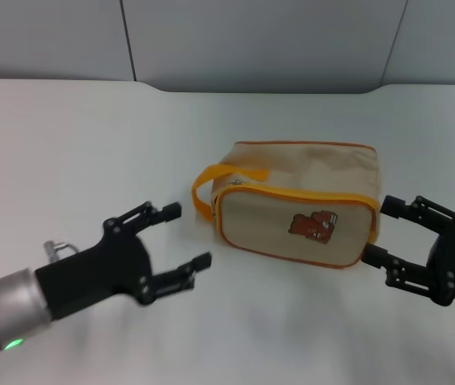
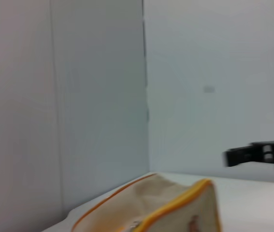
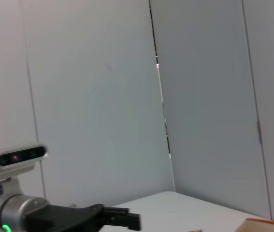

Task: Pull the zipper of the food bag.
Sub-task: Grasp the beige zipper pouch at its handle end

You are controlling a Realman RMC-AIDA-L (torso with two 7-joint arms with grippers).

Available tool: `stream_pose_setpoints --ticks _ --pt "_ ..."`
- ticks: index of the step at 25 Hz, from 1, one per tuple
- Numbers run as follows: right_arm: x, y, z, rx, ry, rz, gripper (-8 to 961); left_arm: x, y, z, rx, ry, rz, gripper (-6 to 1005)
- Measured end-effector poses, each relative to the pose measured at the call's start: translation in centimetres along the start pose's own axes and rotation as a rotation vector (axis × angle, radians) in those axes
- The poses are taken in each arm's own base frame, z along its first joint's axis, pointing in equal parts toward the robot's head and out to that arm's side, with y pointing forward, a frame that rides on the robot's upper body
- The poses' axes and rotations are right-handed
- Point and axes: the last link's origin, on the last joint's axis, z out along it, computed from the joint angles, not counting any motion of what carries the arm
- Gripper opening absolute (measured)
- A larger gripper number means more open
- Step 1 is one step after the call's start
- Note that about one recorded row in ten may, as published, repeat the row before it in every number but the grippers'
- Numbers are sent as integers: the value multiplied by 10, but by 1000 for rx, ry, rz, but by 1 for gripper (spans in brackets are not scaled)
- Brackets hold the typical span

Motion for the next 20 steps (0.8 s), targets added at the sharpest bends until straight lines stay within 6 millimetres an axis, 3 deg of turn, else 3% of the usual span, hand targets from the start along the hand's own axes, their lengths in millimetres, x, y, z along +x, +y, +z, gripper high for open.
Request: stream_pose_setpoints --ticks 7,17,20 --pt "5 3 -9 12 25 4 790 -12 -27 41 161 -110 5 815" --pt "5 3 -13 18 34 -2 789 -10 -24 67 89 -157 17 813" --pt "5 3 -13 18 34 -2 789 -9 -23 71 84 -155 16 687"
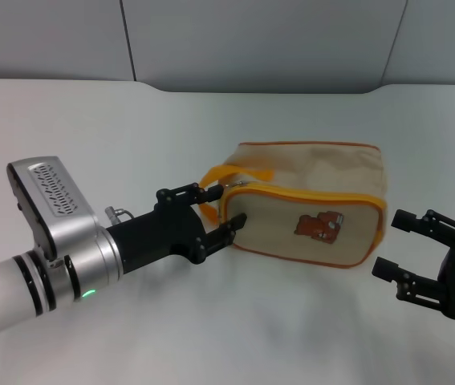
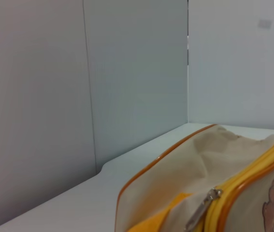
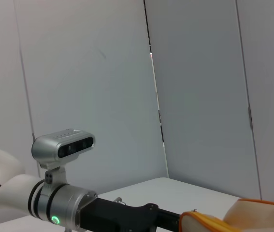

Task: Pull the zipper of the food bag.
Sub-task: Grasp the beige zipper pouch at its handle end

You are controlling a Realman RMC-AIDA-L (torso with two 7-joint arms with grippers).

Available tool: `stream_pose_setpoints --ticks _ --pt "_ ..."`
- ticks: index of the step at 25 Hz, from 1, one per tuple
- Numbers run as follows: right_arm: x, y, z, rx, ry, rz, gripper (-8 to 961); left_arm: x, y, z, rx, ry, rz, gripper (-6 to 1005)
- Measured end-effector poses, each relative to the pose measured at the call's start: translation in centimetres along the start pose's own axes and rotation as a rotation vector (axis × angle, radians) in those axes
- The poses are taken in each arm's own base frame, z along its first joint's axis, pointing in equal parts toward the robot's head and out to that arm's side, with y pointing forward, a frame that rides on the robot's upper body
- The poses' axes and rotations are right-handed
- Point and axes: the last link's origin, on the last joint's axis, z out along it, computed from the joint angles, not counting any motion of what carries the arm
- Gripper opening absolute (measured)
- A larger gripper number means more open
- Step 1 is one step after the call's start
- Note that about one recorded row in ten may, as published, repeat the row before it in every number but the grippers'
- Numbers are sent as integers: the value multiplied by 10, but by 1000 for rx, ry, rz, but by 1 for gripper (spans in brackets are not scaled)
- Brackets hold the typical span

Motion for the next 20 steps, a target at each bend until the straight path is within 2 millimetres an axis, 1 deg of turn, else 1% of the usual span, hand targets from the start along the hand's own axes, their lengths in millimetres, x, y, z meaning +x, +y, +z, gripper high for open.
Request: stream_pose_setpoints --ticks 6,7,11,17,20 --pt "0 0 0 4 -3 1 789 2 0 14 5 -31 22 391" --pt "0 0 0 3 -4 1 789 2 -1 18 11 -44 37 374" --pt "-1 1 -1 0 -8 1 789 3 0 21 18 -41 54 306" --pt "-1 1 -3 12 -16 3 790 8 2 16 38 26 39 203" --pt "-2 -2 -6 44 -34 3 790 10 2 15 43 46 23 173"
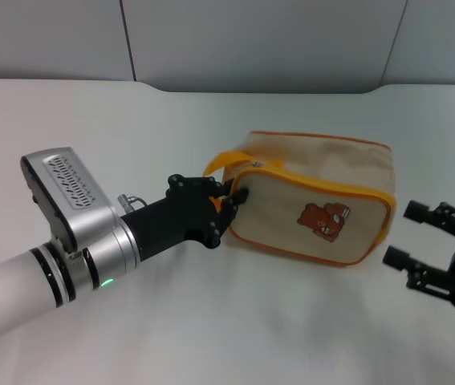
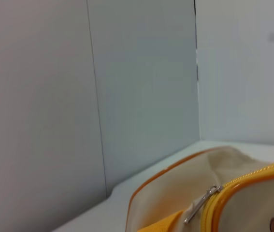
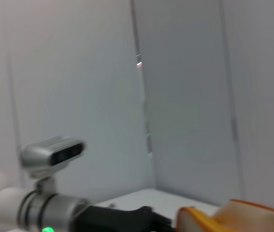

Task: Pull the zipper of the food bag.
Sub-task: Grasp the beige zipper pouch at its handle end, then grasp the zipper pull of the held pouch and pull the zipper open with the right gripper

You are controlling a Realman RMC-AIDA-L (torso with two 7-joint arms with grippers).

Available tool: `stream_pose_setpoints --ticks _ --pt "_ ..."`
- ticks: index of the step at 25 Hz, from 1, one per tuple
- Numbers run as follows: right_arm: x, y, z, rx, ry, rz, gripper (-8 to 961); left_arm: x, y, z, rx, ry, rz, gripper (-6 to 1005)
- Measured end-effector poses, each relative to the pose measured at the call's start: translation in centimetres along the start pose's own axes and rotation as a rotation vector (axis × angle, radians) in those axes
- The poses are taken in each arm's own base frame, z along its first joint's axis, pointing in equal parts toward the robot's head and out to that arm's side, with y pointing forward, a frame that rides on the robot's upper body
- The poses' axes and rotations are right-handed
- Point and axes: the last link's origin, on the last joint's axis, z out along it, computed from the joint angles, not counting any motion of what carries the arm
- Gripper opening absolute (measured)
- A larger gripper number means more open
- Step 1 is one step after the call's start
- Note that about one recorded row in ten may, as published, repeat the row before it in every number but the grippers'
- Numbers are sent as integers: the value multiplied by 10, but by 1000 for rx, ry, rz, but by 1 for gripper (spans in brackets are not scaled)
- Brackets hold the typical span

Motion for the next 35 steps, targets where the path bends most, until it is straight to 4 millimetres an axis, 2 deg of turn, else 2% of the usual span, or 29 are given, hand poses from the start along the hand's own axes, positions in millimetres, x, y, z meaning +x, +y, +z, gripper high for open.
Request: stream_pose_setpoints --ticks 10,15,16,17,19,24,30,32,35 --pt "-4 -13 -22 314 -218 -32 790 24 -15 -23 49 197 26 103" --pt "-7 -18 -17 493 -353 -126 790 40 -21 -27 5 264 108 91" --pt "-6 -17 -11 522 -360 -179 790 43 -23 -27 -3 273 128 89" --pt "-5 -17 4 565 -356 -281 790 49 -28 -27 -11 278 167 88" --pt "-4 -16 11 579 -347 -319 790 51 -30 -27 -13 279 181 86" --pt "0 -20 57 596 -249 -474 789 57 -36 -27 -28 278 236 80" --pt "5 -22 108 540 -102 -615 789 58 -35 -26 -51 268 257 78" --pt "8 -18 126 461 -45 -675 789 57 -35 -26 -51 264 260 78" --pt "11 -12 134 398 -30 -708 789 57 -35 -26 -50 262 259 73"
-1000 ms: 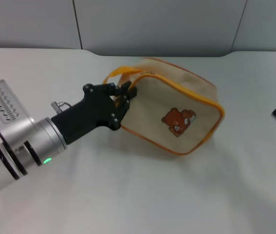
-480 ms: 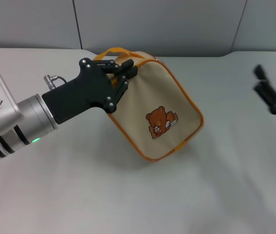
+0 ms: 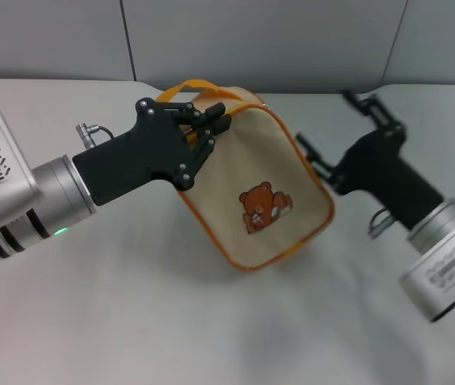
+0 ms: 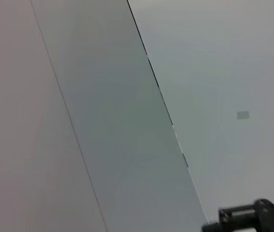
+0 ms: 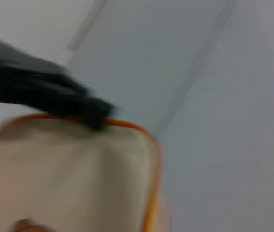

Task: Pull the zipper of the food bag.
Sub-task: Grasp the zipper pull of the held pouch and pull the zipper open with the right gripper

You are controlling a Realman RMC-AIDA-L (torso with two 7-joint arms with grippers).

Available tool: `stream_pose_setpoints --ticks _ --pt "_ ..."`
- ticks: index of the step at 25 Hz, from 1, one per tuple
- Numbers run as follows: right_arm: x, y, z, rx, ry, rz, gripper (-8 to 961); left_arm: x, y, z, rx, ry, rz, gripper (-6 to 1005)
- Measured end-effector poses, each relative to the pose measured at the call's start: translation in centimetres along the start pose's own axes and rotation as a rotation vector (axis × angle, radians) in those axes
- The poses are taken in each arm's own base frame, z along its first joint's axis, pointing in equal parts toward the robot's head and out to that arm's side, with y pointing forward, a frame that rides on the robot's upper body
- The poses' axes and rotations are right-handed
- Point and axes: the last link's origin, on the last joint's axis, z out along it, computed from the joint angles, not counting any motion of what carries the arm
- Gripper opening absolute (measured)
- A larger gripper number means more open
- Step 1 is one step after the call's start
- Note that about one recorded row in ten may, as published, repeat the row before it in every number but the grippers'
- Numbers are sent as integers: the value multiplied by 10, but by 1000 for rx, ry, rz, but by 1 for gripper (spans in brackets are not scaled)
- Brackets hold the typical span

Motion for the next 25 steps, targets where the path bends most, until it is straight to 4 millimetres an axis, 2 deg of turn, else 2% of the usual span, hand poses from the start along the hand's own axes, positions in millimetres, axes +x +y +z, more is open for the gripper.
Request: stream_pose_setpoints --ticks 3,8,12,20,25 --pt "-4 12 0 -66 -22 -48 789 -1 -1 0 6 -7 -2 70" --pt "-14 23 -1 -56 -62 -88 790 -2 -1 -1 9 -12 -3 68" --pt "-26 22 3 -2 -110 -55 790 -3 0 1 7 -16 -6 66" --pt "-28 21 5 19 -114 -43 783 -3 1 0 4 -19 -8 78" --pt "-28 24 5 7 -112 -44 648 -3 1 0 4 -19 -8 85"
